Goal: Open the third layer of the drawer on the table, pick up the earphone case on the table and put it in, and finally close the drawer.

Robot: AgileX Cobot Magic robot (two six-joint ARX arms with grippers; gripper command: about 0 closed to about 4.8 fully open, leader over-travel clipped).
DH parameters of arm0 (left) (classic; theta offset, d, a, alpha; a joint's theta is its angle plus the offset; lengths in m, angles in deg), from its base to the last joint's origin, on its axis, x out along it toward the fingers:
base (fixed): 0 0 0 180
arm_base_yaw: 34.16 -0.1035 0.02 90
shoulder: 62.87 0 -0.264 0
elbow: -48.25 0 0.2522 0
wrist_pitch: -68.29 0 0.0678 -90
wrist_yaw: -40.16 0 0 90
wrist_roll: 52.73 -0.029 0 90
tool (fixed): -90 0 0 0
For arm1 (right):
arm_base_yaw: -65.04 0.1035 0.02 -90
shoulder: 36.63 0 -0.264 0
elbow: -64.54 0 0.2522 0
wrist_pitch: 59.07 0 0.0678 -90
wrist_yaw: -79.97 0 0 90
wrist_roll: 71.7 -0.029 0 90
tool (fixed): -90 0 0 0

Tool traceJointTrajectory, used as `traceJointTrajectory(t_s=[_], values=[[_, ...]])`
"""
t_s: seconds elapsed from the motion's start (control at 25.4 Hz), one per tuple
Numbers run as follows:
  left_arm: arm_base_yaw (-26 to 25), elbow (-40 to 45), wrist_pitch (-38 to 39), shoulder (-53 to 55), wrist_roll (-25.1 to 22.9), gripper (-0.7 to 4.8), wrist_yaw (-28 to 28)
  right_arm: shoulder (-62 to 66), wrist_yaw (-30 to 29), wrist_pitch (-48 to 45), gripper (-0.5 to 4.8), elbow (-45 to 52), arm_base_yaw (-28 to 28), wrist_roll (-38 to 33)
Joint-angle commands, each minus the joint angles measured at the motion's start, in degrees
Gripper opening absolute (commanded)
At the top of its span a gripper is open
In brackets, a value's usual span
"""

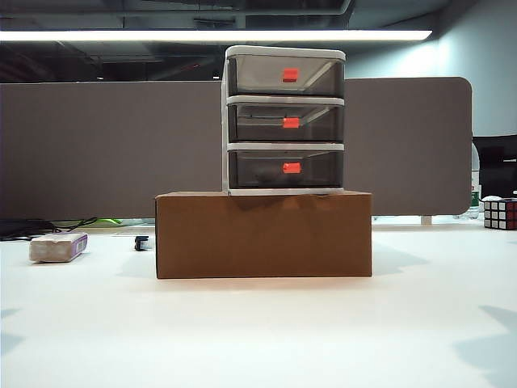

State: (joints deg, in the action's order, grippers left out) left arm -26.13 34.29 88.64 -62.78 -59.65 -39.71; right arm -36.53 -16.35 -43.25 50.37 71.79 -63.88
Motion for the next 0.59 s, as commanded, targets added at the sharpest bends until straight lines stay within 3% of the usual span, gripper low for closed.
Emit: traceJointTrajectory(t_s=[0.04,0.28,0.43,0.59], values=[[0.0,-0.2,-0.15,0.02,-0.07,-0.06,-2.86,-0.13,-0.22,-1.49,-0.01,0.35,0.07,0.09],[0.0,-0.22,2.47,0.02,0.26,-0.05,1.57,-0.13,0.5,-1.64,-0.01,0.35,0.04,0.11],[0.0,-0.22,2.49,0.02,0.26,-0.05,1.66,-0.13,8.22,-3.54,-0.01,0.35,0.04,-0.5],[0.0,-0.22,2.6,0.02,0.9,-0.05,1.7,-0.13,8.31,-3.74,-0.01,0.35,0.09,-1.11]])
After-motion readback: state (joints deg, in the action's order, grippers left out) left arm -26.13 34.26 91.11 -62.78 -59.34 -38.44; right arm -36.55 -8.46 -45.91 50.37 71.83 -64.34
